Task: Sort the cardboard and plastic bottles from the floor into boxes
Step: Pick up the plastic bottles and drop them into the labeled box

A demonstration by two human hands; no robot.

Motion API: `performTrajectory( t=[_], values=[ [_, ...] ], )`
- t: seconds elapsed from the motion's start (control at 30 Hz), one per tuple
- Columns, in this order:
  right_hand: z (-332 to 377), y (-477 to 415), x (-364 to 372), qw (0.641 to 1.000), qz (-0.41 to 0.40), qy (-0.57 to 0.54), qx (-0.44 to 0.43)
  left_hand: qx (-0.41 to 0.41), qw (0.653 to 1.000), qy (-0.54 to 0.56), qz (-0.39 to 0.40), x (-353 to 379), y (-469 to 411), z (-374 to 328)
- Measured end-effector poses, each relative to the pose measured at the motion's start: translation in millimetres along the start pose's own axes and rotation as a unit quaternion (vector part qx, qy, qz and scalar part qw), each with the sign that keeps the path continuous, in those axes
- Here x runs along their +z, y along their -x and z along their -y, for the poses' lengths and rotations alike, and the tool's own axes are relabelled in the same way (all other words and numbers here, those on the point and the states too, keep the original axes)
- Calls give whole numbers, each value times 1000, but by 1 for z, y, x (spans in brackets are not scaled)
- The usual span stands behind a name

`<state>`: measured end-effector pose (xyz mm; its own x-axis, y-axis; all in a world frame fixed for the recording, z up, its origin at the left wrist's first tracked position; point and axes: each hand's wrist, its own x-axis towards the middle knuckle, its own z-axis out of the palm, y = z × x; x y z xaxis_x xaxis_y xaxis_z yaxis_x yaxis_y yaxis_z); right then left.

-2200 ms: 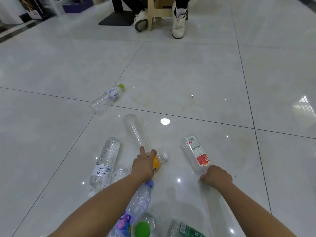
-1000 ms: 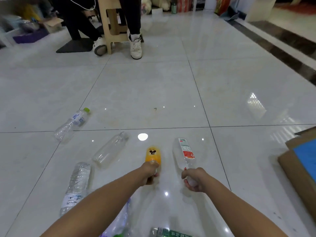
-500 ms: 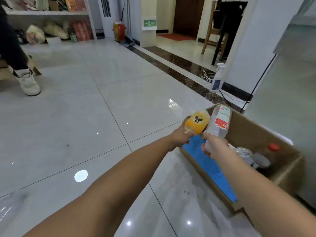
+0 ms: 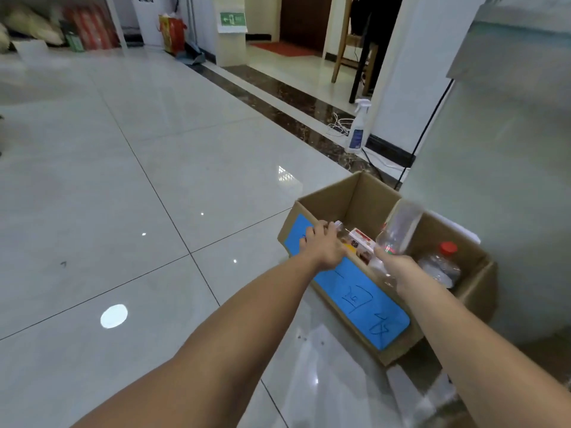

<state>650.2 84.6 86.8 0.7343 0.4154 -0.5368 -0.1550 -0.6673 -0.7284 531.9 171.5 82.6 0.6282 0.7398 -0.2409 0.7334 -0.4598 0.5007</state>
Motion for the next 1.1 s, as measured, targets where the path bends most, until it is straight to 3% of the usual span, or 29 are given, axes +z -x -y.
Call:
performTrajectory(
  t=[0.17,0.23,0.33,0.5,0.77,0.9,1.1],
  values=[
    [17,12,39,988,-100,115,-13,-51,998,-21,-11,-23,21,71],
    [21,27,59,972,-144,171,-75,-82,996,-26,-6,-32,38,103],
    [16,54,90,937,-133,246,-208,-132,991,-20,4,-46,69,148],
    [3,114,144,891,-14,340,-301,-218,976,1,13,-59,142,212],
    [-30,195,240,813,192,358,-417,-374,925,47,-49,-35,279,286],
    [-65,222,255,772,256,381,-439,-430,898,74,-58,-6,339,286],
    [-124,228,245,749,296,408,-431,-461,883,80,-41,40,387,280]
  ],
)
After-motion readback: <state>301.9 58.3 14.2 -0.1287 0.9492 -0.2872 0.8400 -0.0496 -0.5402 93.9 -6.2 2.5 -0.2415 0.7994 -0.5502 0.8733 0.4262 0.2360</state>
